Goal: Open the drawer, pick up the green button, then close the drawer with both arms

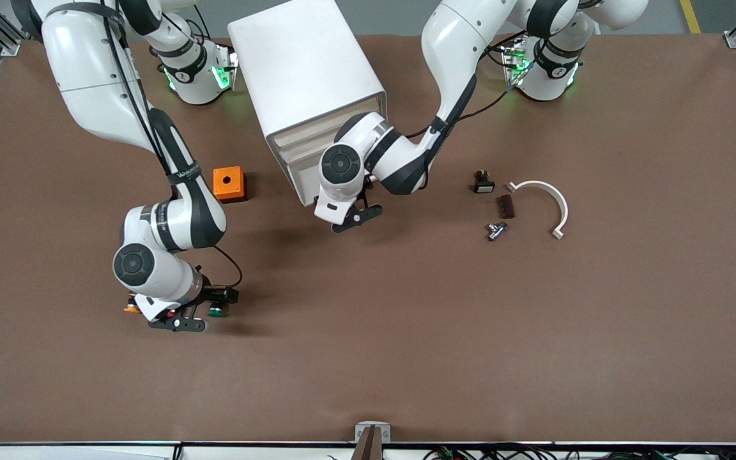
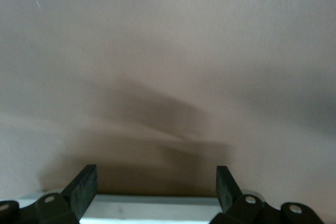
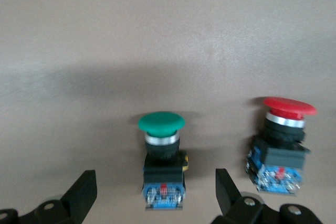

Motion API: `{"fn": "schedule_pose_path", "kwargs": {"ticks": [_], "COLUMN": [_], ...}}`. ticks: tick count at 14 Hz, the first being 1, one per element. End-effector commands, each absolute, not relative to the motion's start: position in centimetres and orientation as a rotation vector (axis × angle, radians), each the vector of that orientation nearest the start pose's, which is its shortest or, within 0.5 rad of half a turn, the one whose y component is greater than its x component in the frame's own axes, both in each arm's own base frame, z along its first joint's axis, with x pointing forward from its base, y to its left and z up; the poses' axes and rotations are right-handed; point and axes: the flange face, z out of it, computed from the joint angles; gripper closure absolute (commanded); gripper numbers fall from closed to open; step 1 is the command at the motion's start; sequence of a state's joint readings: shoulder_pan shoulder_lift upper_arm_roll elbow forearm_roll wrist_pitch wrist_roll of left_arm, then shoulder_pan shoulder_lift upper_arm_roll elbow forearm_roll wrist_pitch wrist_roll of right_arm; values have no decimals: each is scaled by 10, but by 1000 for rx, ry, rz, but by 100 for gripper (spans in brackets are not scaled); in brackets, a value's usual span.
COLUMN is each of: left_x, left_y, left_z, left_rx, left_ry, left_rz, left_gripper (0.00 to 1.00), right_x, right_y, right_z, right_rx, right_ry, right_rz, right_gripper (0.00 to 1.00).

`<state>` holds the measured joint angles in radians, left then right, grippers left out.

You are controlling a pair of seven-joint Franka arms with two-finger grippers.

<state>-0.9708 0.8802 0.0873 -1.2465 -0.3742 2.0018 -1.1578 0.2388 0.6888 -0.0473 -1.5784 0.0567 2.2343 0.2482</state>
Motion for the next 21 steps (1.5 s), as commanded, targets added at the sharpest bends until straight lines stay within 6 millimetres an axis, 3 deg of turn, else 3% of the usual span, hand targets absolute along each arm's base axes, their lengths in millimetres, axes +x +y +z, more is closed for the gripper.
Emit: {"fn": "schedule_pose_path", "kwargs": {"ticks": [1,5,9,13,17,21], "left_x": [429,421,413,405,402,401], "left_y": [-604,-608,-611,-612,-613,-611], "left_z": [231,228,225,217,214,210], "left_rx": [-3076,-3059,-3036,-3014,-2997,-2986], "left_ry": [-703,-782,-840,-858,-903,-916], "left_rz": [543,656,753,836,915,933], "left_gripper": [1,1,1,1,1,1], "right_x": [681,671,651,629,607,596], "right_y": [126,61,17,-7,-12,-14], "right_z": [288,349,416,470,523,548], "right_rx": [-3145,-3178,-3179,-3162,-3141,-3132], "right_ry": [66,-42,31,27,25,26], "right_rz": [85,201,242,248,187,157], "right_gripper": [0,0,0,0,0,0]}}
